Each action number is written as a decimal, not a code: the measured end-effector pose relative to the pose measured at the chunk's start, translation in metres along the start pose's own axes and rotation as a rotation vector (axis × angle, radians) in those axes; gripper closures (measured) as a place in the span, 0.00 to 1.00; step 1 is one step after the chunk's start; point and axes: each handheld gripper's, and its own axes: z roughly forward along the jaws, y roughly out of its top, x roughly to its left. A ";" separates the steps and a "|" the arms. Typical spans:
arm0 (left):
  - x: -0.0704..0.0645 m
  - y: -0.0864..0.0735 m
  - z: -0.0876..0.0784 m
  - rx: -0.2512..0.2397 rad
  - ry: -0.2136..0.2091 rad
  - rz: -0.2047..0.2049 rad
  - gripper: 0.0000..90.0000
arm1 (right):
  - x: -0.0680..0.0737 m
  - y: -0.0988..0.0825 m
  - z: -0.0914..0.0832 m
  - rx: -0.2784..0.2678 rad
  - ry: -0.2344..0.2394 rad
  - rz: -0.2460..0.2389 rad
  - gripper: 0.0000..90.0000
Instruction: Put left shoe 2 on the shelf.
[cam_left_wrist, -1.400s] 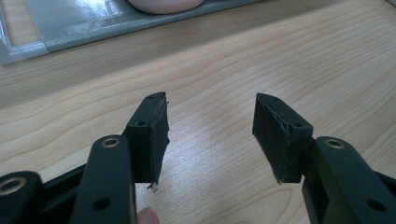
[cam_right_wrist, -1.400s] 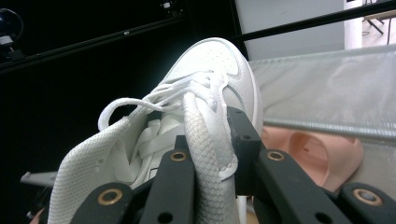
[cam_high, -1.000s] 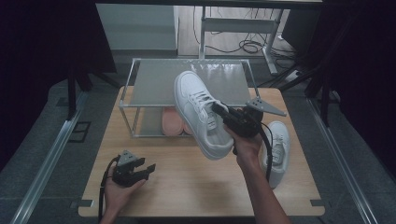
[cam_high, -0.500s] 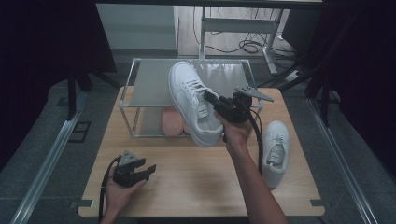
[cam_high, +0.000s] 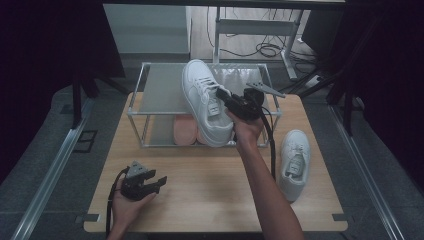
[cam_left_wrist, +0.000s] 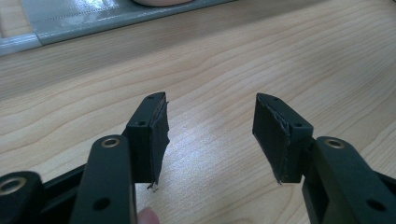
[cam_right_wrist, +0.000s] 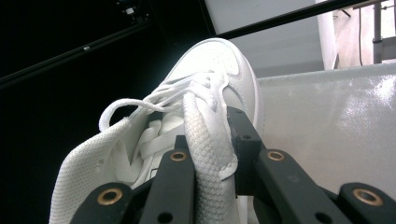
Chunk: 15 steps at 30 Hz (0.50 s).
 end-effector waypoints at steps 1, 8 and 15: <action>0.000 0.000 0.000 0.000 0.000 0.000 0.51 | 0.000 0.000 0.000 0.000 0.000 0.000 0.90; 0.001 -0.001 0.000 0.002 0.000 -0.003 0.51 | 0.000 0.003 0.012 0.003 -0.013 0.007 0.90; 0.000 0.000 0.000 0.000 0.000 0.000 0.51 | 0.000 0.006 0.018 -0.003 -0.025 -0.001 0.90</action>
